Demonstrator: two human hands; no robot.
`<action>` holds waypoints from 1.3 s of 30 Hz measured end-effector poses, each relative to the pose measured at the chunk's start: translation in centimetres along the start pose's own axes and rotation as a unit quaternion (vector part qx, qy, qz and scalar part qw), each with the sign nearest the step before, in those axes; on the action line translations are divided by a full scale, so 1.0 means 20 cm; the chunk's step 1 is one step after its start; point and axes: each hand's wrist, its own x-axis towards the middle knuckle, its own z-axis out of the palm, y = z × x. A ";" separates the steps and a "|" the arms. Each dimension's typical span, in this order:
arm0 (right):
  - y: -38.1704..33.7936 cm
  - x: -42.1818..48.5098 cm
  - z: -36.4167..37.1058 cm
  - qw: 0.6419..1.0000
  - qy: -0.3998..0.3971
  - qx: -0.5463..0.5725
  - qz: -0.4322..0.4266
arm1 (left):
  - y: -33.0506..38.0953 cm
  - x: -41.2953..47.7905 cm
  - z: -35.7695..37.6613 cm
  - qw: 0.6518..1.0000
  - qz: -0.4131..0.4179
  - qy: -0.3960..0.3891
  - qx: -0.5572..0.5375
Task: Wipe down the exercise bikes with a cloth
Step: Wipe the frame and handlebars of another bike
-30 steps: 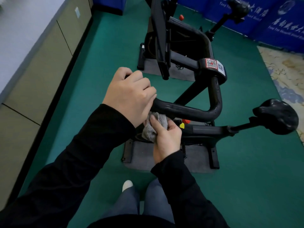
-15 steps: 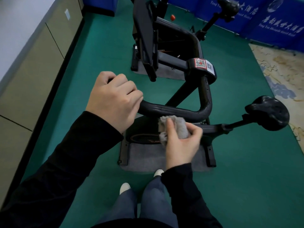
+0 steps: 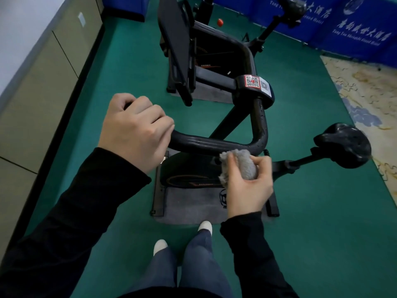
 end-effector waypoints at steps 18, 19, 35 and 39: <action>-0.14 0.04 0.17 0.931 -0.158 -0.184 -0.272 | 0.09 -0.02 0.00 0.999 -0.040 -0.026 0.004; -0.14 0.03 0.18 0.921 -0.161 -0.205 -0.290 | 0.08 -0.02 0.01 0.999 -0.038 -0.023 0.006; -0.10 0.19 0.05 0.909 -0.159 -0.268 -0.277 | 0.14 0.00 0.00 0.995 -0.091 -0.026 0.005; -0.07 0.23 0.01 0.928 -0.115 -0.238 -0.265 | 0.25 0.00 0.04 0.995 -0.080 -0.034 -0.048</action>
